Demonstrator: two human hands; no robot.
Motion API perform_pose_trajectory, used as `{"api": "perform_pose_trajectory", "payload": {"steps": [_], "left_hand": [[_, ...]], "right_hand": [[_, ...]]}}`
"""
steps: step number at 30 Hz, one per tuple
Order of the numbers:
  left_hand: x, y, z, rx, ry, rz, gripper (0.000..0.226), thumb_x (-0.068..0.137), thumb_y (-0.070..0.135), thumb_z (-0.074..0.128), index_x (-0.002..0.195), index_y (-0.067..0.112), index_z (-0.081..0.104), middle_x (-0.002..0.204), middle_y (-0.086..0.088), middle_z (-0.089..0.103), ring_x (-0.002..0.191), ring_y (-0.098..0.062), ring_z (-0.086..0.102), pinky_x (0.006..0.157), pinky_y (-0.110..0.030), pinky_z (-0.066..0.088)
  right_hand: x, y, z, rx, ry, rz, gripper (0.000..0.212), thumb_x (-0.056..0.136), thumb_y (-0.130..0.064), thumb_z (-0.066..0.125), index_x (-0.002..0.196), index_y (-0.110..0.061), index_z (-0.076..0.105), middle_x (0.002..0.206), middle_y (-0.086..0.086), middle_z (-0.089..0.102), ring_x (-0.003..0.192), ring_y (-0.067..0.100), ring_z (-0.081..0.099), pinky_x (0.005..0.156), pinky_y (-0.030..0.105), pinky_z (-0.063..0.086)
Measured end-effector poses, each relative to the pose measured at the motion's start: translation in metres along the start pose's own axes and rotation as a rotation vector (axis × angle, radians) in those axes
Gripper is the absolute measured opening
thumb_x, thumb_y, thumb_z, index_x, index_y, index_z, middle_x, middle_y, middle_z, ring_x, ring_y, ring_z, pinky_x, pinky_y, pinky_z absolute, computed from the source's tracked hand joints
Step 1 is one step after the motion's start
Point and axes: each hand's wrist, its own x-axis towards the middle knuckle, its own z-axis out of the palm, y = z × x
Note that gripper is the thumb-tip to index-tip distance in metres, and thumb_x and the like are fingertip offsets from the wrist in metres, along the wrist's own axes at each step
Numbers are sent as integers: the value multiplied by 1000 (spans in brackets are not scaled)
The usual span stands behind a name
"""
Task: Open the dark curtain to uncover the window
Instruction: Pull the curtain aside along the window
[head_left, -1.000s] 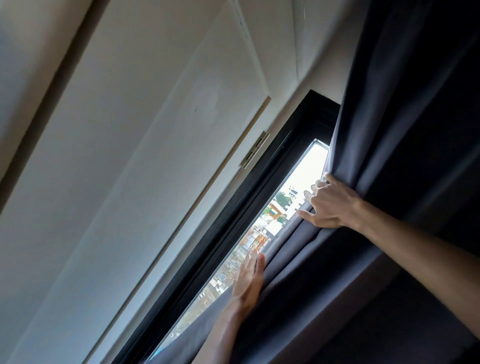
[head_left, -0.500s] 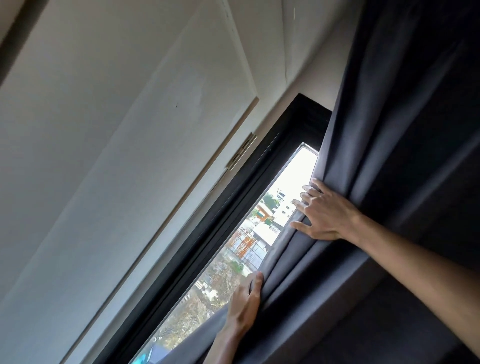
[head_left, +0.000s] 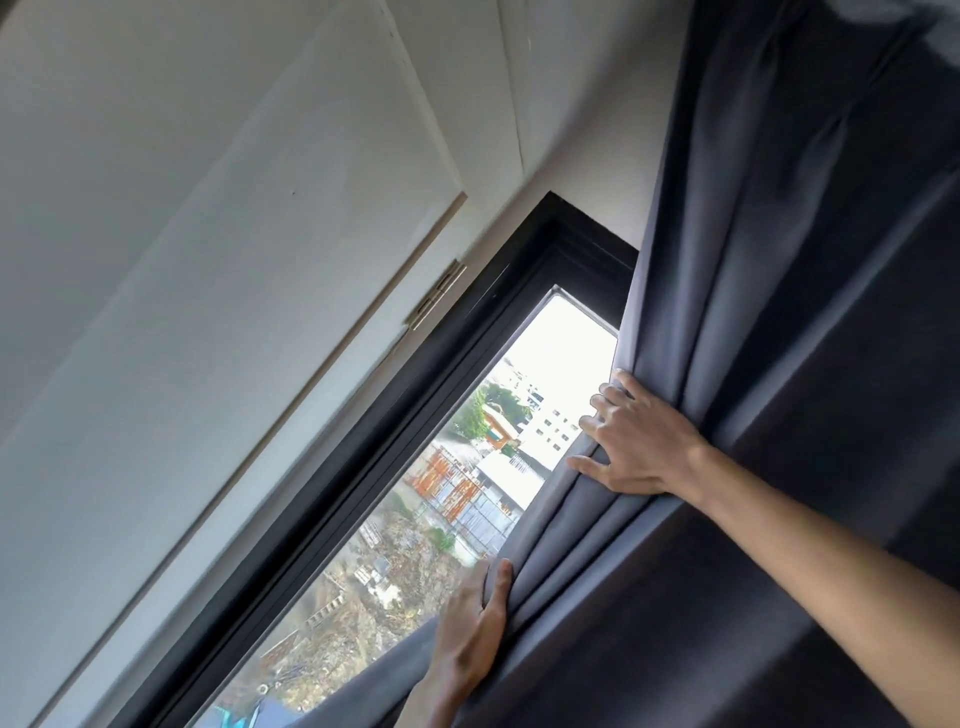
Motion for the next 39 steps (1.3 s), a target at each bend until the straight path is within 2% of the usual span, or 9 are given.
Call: {"api": "perform_pose_trajectory", "payload": {"steps": [6, 11, 13, 18, 22, 25, 29, 35, 39], "left_hand": [[-19, -3, 20, 80, -13, -23, 77, 79, 93, 22, 125, 40, 56, 125, 9, 65, 118, -14, 58, 106, -47, 43], [-41, 4, 42, 132, -50, -87, 101, 73, 96, 17, 152, 35, 35, 157, 6, 40, 145, -19, 35, 121, -46, 24], [-48, 7, 51, 158, -61, -85, 104, 71, 97, 14, 153, 36, 32, 157, 4, 40, 144, -20, 35, 121, -46, 22], [-67, 19, 74, 282, -100, -75, 80, 85, 83, 18, 152, 40, 25, 160, 3, 34, 147, -23, 28, 122, -55, 8], [-83, 19, 97, 310, -93, -75, 83, 81, 84, 13, 151, 40, 24, 155, 4, 39, 145, -23, 32, 121, -56, 10], [-94, 16, 121, 302, -65, -75, 75, 90, 78, 17, 153, 39, 23, 158, 2, 36, 147, -22, 28, 122, -54, 11], [-107, 11, 153, 377, 22, -28, 86, 84, 80, 4, 153, 34, 24, 156, 1, 36, 147, -20, 26, 123, -51, 9], [-121, 3, 197, 429, 79, 27, 107, 72, 85, -17, 156, 29, 21, 157, 3, 32, 148, -19, 22, 123, -48, 4], [-123, 2, 216, 398, 84, 8, 106, 74, 83, -16, 155, 27, 21, 155, 1, 37, 145, -19, 28, 124, -45, 4]], "right_hand": [[-32, 0, 21, -24, -39, 1, 94, 91, -77, 7, 123, -12, 67, 130, 19, 64, 130, 34, 52, 123, 55, 16], [-60, 0, 27, -7, -41, 8, 93, 90, -78, 10, 124, -13, 67, 129, 18, 65, 128, 33, 53, 123, 53, 18], [-70, 2, 28, -10, -32, 14, 95, 89, -79, 9, 126, -14, 67, 130, 17, 65, 129, 34, 51, 123, 52, 18], [-94, 8, 35, -32, -52, 24, 107, 85, -86, 0, 128, -14, 67, 135, 19, 62, 133, 37, 48, 124, 52, 16], [-118, 6, 48, -40, -61, 17, 107, 83, -88, 0, 120, -15, 69, 128, 19, 65, 129, 36, 50, 123, 53, 17], [-135, 8, 59, -41, -46, 13, 105, 83, -87, 2, 113, -14, 71, 121, 18, 67, 124, 36, 53, 122, 53, 19], [-153, 11, 73, -35, -47, 10, 100, 85, -86, 5, 112, -15, 70, 122, 17, 66, 123, 36, 53, 121, 53, 20], [-181, 12, 94, -6, -60, 18, 98, 88, -86, 12, 136, -16, 60, 144, 20, 55, 145, 39, 36, 126, 54, 13], [-182, 14, 98, -32, -61, 10, 95, 88, -86, 16, 130, -15, 64, 142, 21, 55, 145, 38, 36, 126, 53, 14]]}}
